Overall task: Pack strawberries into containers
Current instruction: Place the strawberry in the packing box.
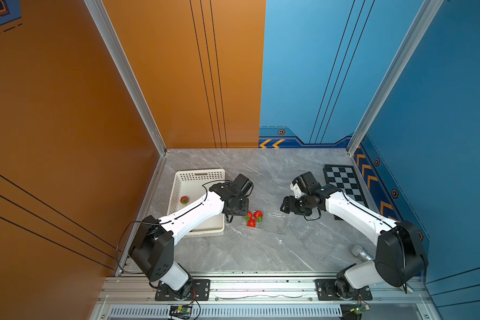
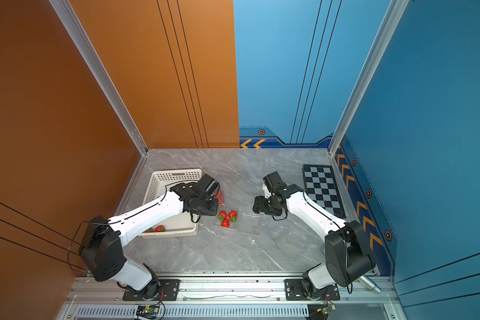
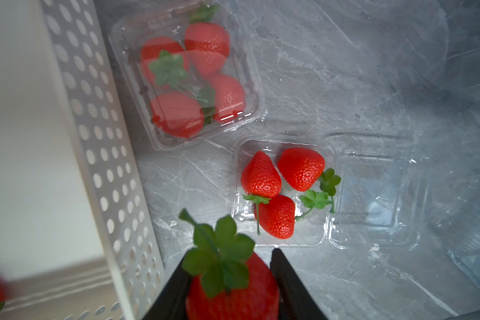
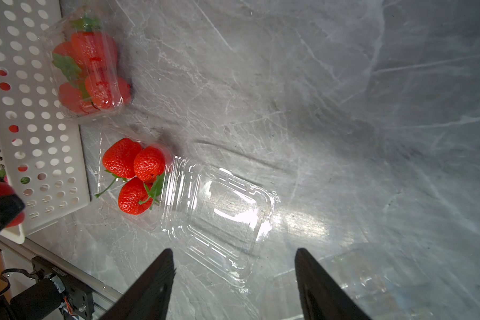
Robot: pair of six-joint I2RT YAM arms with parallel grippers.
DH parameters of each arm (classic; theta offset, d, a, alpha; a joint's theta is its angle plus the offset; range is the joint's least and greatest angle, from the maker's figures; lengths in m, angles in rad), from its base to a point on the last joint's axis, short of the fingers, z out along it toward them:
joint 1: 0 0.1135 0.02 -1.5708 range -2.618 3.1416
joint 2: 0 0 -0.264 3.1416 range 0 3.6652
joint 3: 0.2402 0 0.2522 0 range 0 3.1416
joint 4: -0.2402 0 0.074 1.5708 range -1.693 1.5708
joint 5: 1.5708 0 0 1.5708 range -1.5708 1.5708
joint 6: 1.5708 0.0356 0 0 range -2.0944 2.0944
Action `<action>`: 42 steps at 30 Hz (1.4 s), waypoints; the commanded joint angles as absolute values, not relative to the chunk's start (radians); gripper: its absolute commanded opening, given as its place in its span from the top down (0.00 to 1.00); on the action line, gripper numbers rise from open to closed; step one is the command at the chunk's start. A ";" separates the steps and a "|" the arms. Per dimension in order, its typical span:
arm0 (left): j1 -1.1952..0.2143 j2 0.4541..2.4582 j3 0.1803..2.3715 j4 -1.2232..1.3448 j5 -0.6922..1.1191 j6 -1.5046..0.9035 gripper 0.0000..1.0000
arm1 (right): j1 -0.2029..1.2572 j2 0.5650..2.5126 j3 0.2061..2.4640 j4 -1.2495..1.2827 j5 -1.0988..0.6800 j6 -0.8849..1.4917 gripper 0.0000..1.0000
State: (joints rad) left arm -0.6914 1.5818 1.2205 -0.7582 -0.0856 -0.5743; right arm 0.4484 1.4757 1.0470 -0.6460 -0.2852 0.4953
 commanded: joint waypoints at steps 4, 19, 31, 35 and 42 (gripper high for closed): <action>-0.729 1.658 1.263 -0.790 -0.078 -0.598 0.80 | 0.451 1.451 1.020 -0.672 -0.280 0.509 0.29; -0.764 1.781 1.276 -0.788 -0.072 -0.606 0.82 | 0.550 1.451 1.015 -0.763 -0.288 0.509 0.28; -0.771 1.847 1.285 -0.788 -0.074 -0.593 0.82 | 0.576 1.459 1.000 -0.791 -0.262 0.534 0.28; -0.772 1.848 1.294 -0.787 -0.078 -0.590 0.72 | 0.575 1.460 1.000 -0.805 -0.250 0.535 0.28; -0.774 1.844 1.305 -0.790 -0.083 -0.585 0.58 | 0.576 1.482 0.997 -0.816 -0.235 0.537 0.27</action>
